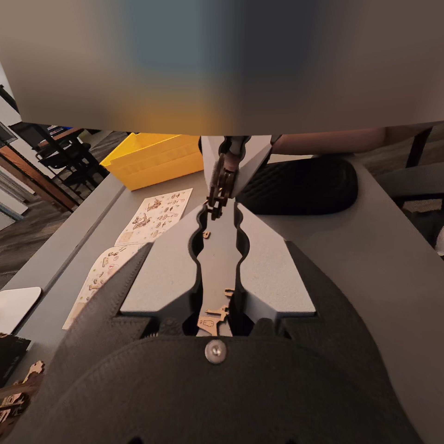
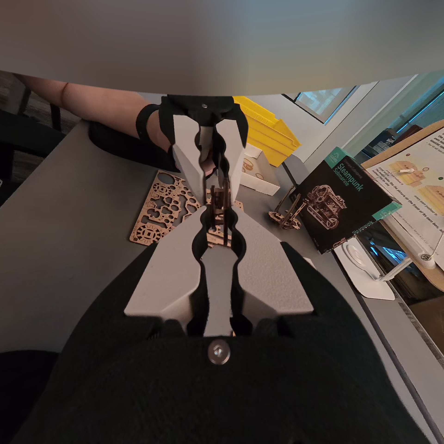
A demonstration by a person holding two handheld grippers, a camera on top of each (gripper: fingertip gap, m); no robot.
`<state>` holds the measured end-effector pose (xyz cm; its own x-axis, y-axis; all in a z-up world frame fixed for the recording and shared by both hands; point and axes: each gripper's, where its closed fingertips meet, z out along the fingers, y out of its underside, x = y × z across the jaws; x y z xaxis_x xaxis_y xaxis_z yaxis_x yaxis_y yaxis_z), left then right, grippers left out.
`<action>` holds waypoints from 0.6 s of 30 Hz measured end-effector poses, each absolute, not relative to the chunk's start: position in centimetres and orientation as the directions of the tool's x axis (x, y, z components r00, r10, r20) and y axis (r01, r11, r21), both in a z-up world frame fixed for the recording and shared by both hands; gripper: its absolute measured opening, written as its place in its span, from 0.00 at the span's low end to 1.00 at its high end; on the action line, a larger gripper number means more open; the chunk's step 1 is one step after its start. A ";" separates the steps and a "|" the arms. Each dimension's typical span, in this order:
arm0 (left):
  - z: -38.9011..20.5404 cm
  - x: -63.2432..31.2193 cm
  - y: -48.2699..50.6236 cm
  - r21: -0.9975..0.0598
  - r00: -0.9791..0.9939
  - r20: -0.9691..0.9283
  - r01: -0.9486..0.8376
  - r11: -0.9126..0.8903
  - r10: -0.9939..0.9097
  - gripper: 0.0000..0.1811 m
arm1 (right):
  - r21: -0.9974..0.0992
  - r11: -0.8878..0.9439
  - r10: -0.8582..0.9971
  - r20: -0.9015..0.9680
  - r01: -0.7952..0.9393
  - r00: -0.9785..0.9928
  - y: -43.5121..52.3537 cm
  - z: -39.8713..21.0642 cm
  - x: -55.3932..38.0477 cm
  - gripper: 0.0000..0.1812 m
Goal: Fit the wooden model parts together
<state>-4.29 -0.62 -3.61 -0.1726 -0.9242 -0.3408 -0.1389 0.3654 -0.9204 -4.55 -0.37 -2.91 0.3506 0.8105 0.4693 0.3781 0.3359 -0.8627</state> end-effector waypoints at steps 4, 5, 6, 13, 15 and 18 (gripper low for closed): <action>-3.8 -4.3 -0.3 -0.913 -0.159 -0.354 -0.154 0.377 -0.922 0.07 | -0.874 0.312 0.827 0.443 0.371 0.347 -0.3 -3.2 -4.6 0.06; -3.9 -4.3 -0.3 -0.912 -0.162 -0.354 -0.161 0.378 -0.921 0.06 | -0.876 0.306 0.832 0.436 0.372 0.342 -0.3 -3.3 -4.5 0.06; -4.0 -4.3 -0.3 -0.909 -0.162 -0.358 -0.163 0.383 -0.919 0.06 | -0.882 0.296 0.838 0.424 0.368 0.342 -0.3 -3.4 -4.5 0.06; -4.0 -4.3 -0.4 -0.926 -0.176 -0.316 -0.155 0.344 -0.932 0.05 | -0.897 0.298 0.841 0.408 0.326 0.355 -0.3 -2.7 -4.5 0.09; -3.9 -4.3 -0.4 -0.939 -0.180 -0.281 -0.151 0.309 -0.943 0.05 | -0.916 0.270 0.858 0.369 0.297 0.356 -0.4 -2.5 -4.5 0.09; -3.8 -4.3 -0.3 -0.955 -0.182 -0.227 -0.152 0.256 -0.957 0.05 | -0.943 0.213 0.885 0.296 0.254 0.359 -0.3 -2.4 -4.5 0.08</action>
